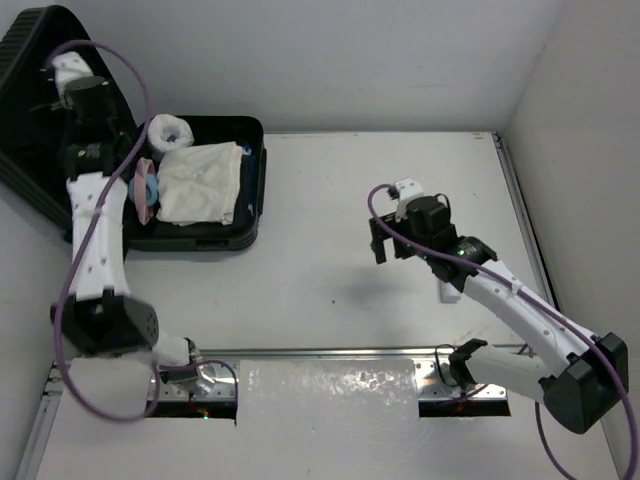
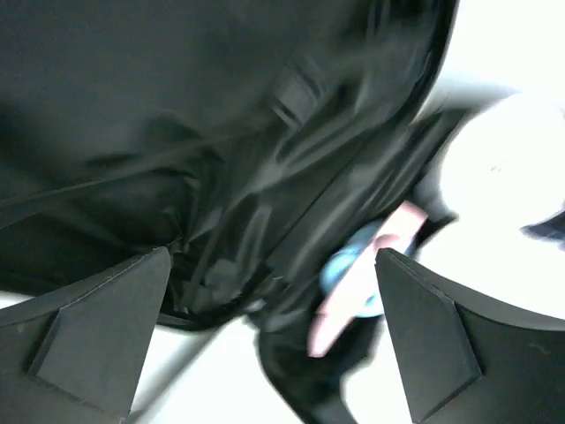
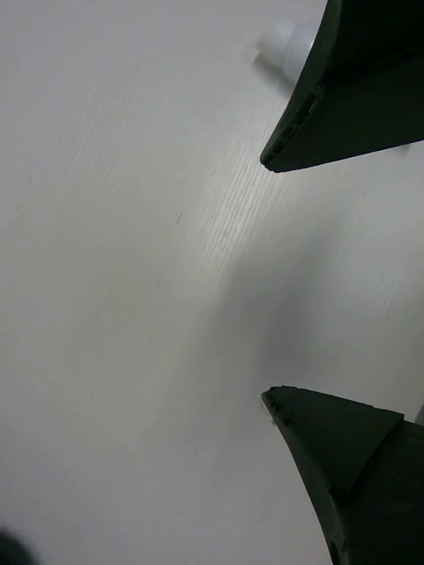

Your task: Pack the luggage

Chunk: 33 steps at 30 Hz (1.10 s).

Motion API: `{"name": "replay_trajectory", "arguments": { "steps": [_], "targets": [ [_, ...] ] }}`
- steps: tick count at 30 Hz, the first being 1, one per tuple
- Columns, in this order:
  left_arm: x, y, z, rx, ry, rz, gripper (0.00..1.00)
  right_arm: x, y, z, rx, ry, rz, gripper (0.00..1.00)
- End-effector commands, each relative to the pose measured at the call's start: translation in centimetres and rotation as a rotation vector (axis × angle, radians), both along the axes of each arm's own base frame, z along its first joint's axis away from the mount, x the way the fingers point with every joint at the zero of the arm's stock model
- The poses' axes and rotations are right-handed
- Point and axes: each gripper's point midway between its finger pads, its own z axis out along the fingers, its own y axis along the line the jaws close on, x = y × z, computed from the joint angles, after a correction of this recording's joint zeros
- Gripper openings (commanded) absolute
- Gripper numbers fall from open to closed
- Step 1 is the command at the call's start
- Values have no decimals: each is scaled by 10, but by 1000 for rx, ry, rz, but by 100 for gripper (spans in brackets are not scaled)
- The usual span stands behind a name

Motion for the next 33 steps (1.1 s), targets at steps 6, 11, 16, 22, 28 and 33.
{"name": "replay_trajectory", "arguments": {
  "steps": [6,11,16,22,28,33],
  "targets": [
    [-84,-166,47,-547,-607,-618,100,13,-112,-31,-227,169,-354,99],
    [-95,-188,-58,-665,-432,-659,100,-6,-153,-75,-207,302,-499,98],
    [-101,-203,-87,-666,-357,-694,100,-10,-186,-93,-301,388,-600,95],
    [-103,-219,-88,-650,-305,-725,100,-10,-176,-138,-190,561,-536,82],
    [-97,-208,-95,-762,-323,-531,100,-22,-164,-179,-160,672,-498,38],
    [-89,-246,-70,-868,-312,-739,100,8,-127,-149,-73,504,-410,0]
  ]
}}
